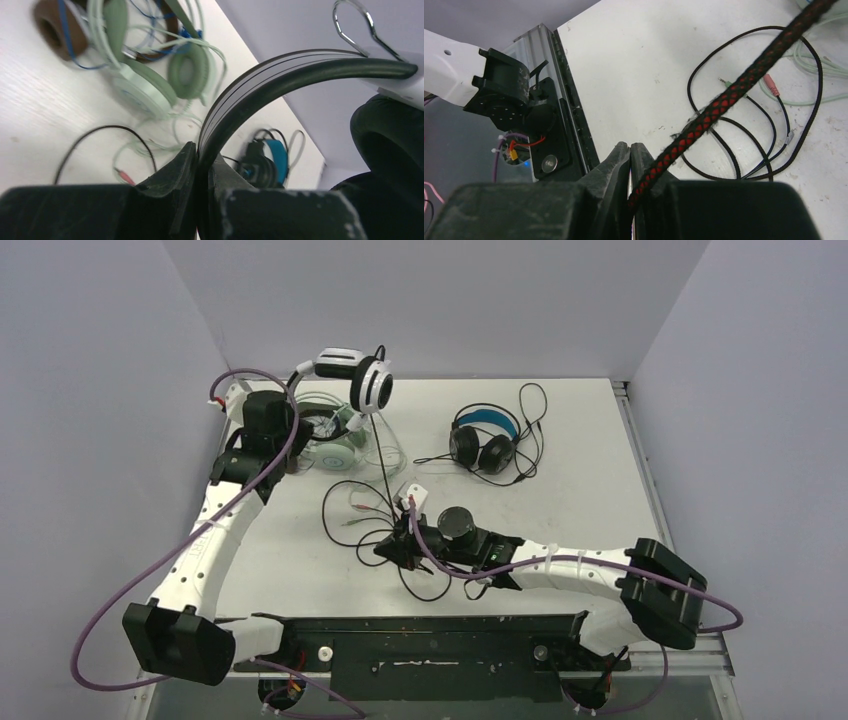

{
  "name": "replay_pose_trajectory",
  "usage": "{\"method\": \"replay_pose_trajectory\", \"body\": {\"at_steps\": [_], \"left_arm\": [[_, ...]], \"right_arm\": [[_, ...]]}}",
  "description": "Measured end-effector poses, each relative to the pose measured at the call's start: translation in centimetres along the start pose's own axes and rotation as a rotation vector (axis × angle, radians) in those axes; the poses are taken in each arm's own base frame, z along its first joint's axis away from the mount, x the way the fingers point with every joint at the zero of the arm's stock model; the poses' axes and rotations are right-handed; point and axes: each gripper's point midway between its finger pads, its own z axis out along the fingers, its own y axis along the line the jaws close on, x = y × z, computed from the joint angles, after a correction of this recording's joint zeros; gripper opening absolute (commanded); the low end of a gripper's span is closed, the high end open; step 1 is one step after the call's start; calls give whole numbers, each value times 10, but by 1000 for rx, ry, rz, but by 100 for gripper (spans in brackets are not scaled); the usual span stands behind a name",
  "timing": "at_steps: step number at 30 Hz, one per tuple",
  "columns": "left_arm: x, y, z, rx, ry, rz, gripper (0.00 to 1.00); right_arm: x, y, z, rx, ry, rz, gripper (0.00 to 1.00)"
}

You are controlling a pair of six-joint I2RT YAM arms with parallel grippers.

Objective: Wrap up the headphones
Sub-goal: Wrap the headphones cable around the headphones.

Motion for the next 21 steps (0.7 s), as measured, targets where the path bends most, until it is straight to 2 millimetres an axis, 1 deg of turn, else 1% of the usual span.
{"method": "replay_pose_trajectory", "body": {"at_steps": [2,4,6,8,11,16,19,21], "left_arm": [[-12,15,-2,-66,-68,51,0],[-21,26,-6,-113,-119,108,0],[-28,33,-9,-152,-163,171,0],[-31,37,-12,-186,-207,254,0],[-26,37,-18,-216,-232,407,0],[-7,34,-21,-240,-223,670,0],[3,39,-18,-256,-196,813,0],[11,44,-15,-264,-169,898,0]], "right_arm": [[-1,1,-5,10,12,2,6],[-3,1,-8,22,31,2,6],[-7,0,-9,38,56,-9,6],[-16,0,-10,56,76,-29,7],[-36,1,-11,76,81,-75,8],[-72,-3,-17,136,81,-178,8],[-90,-12,-26,188,77,-235,6],[-96,-21,-33,220,75,-257,5]]}}
